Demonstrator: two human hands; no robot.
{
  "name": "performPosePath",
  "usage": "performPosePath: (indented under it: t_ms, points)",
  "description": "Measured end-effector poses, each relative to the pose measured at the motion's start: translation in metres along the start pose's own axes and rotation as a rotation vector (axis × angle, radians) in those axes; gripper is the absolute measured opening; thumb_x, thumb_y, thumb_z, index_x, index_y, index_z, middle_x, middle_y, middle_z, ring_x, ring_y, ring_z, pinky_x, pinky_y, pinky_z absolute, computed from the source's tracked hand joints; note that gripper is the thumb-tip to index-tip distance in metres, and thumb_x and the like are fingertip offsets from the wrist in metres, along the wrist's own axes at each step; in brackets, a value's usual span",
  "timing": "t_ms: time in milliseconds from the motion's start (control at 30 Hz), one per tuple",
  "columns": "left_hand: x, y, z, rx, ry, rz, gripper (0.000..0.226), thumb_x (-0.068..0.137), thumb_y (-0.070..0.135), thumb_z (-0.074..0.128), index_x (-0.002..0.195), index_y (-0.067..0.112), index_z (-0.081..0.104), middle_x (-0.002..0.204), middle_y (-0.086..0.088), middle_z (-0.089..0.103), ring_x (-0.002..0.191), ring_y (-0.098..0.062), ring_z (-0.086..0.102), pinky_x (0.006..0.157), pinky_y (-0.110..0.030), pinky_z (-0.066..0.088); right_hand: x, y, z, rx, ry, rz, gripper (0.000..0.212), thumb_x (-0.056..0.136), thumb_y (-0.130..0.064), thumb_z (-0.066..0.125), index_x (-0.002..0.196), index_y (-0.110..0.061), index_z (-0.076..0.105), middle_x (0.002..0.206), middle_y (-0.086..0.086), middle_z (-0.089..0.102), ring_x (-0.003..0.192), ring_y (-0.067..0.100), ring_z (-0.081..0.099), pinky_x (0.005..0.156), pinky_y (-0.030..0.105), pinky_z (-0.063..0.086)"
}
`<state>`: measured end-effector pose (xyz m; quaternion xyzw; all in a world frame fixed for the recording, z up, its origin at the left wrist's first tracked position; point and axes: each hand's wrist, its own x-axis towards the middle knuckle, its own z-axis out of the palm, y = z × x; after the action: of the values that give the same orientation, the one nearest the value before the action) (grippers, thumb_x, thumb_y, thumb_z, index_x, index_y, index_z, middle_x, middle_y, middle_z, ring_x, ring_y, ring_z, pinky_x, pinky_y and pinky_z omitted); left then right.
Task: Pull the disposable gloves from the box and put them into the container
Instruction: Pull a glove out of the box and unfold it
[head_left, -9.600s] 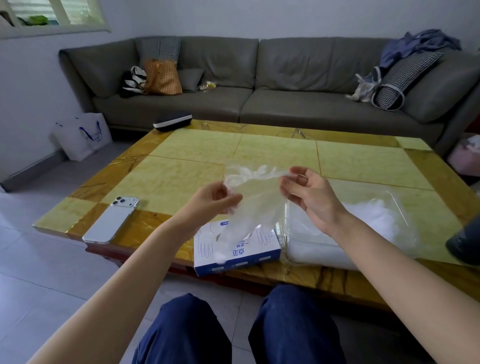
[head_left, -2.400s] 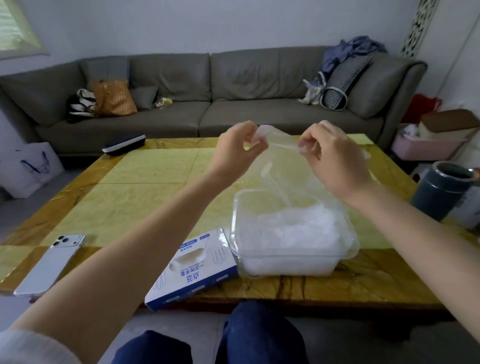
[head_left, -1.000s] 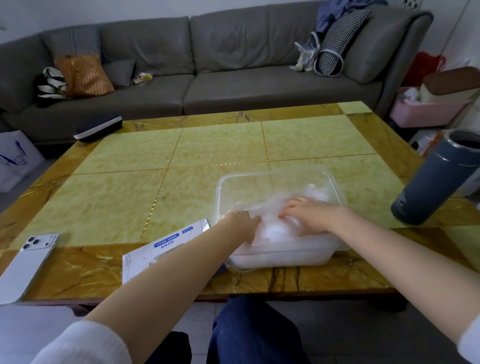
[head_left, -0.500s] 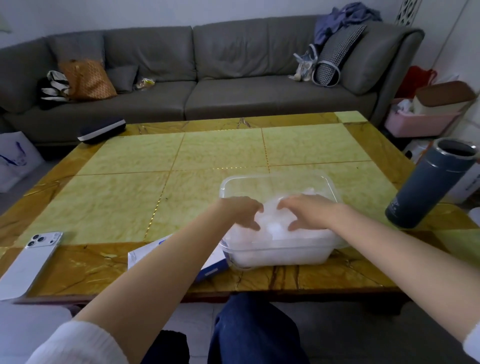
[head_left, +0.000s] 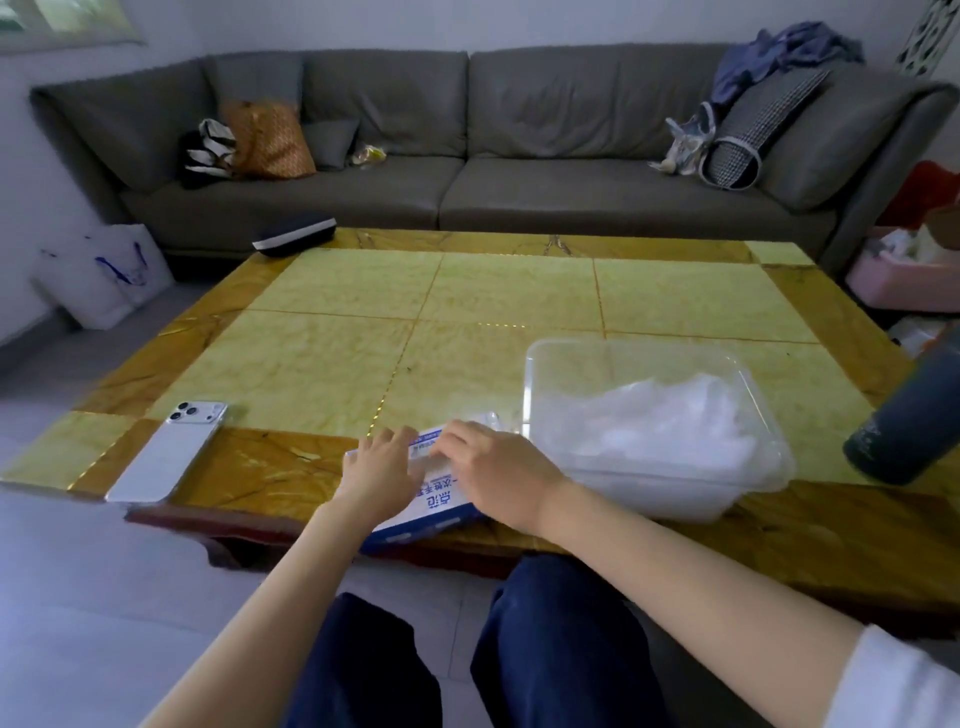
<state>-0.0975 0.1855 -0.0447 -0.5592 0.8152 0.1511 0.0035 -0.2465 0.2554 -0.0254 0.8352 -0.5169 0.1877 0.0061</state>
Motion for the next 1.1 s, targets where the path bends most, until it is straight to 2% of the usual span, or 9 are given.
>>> performPosePath:
  t_ms: [133,233,400,567,667,767,833,933,1100]
  points:
    - [-0.012,-0.023,0.015,-0.011,-0.090,0.005,0.065,0.092,0.047,0.048,0.146,0.021,0.023,0.155,0.001,0.016,0.139,-0.027,0.019,0.107,-0.047,0.027,0.013,-0.004,0.038,0.018,-0.220,0.184,0.029,0.095,-0.004,0.042,0.122,-0.005,0.049,0.122,0.008,0.049,0.107,0.023,0.051,0.084,0.033,0.045]
    - [-0.019,-0.026,0.018,-0.017,-0.088,0.021,0.070,0.093,0.047,0.048,0.149,0.019,0.018,0.158,0.003,0.005,0.143,-0.025,0.011,0.109,-0.046,0.026,0.020,0.002,0.053,0.038,-0.216,0.348,0.024,0.099,-0.020,0.043,0.115,-0.007,0.055,0.117,0.007,0.056,0.104,0.022,0.053,0.090,0.033,0.044]
    - [-0.021,-0.030,0.028,-0.074,-0.066,0.011,0.073,0.093,0.047,0.050,0.150,0.019,0.014,0.159,0.005,0.000,0.145,-0.023,0.006,0.110,-0.043,0.025,0.030,-0.005,0.063,-0.067,-0.222,0.510,0.029,0.096,-0.038,0.050,0.101,-0.015,0.065,0.099,0.003,0.064,0.090,0.021,0.058,0.074,0.030,0.044]
    - [-0.022,-0.029,0.030,-0.095,-0.054,0.002,0.073,0.093,0.044,0.052,0.150,0.019,0.014,0.159,0.007,0.000,0.145,-0.023,0.005,0.111,-0.042,0.024,0.036,-0.005,0.060,0.110,-0.269,0.644,0.025,0.094,-0.035,0.053,0.083,-0.020,0.069,0.076,-0.003,0.062,0.070,0.015,0.055,0.061,0.024,0.038]
    - [-0.021,-0.030,0.032,-0.100,-0.054,-0.001,0.075,0.092,0.045,0.052,0.150,0.020,0.013,0.159,0.007,0.001,0.145,-0.022,0.004,0.111,-0.043,0.023,0.026,-0.001,0.064,0.293,-0.121,0.704,0.026,0.095,-0.032,0.051,0.080,-0.017,0.065,0.073,-0.005,0.060,0.065,0.009,0.052,0.054,0.020,0.033]
    - [-0.022,-0.031,0.033,-0.085,-0.064,0.010,0.076,0.092,0.047,0.051,0.151,0.020,0.012,0.159,0.008,0.000,0.145,-0.023,0.003,0.111,-0.044,0.022,0.018,0.005,0.064,0.675,0.121,0.889,0.020,0.097,-0.028,0.049,0.091,-0.013,0.060,0.076,-0.001,0.062,0.069,0.015,0.059,0.060,0.018,0.046]
    - [-0.022,-0.030,0.033,-0.078,-0.070,0.016,0.075,0.092,0.048,0.051,0.150,0.020,0.012,0.159,0.008,0.000,0.145,-0.023,0.002,0.111,-0.044,0.022,0.017,0.006,0.060,0.889,0.281,0.991,0.017,0.099,-0.024,0.046,0.096,-0.009,0.055,0.081,0.005,0.060,0.068,0.017,0.060,0.055,0.016,0.050]
    - [-0.021,-0.029,0.031,-0.081,-0.076,0.012,0.075,0.092,0.048,0.051,0.150,0.020,0.013,0.159,0.007,0.000,0.145,-0.022,0.002,0.111,-0.044,0.022,0.021,0.010,0.046,0.908,0.480,1.016,0.016,0.101,-0.019,0.040,0.097,-0.006,0.048,0.084,0.005,0.055,0.072,0.018,0.060,0.049,0.014,0.050]
    - [-0.021,-0.028,0.029,-0.066,-0.089,0.019,0.075,0.092,0.047,0.051,0.151,0.019,0.012,0.159,0.006,0.000,0.145,-0.023,0.003,0.111,-0.045,0.023,0.039,0.014,0.006,0.835,0.738,0.878,0.016,0.101,-0.015,0.035,0.086,-0.011,0.040,0.080,0.007,0.052,0.068,0.021,0.058,0.049,0.012,0.047]
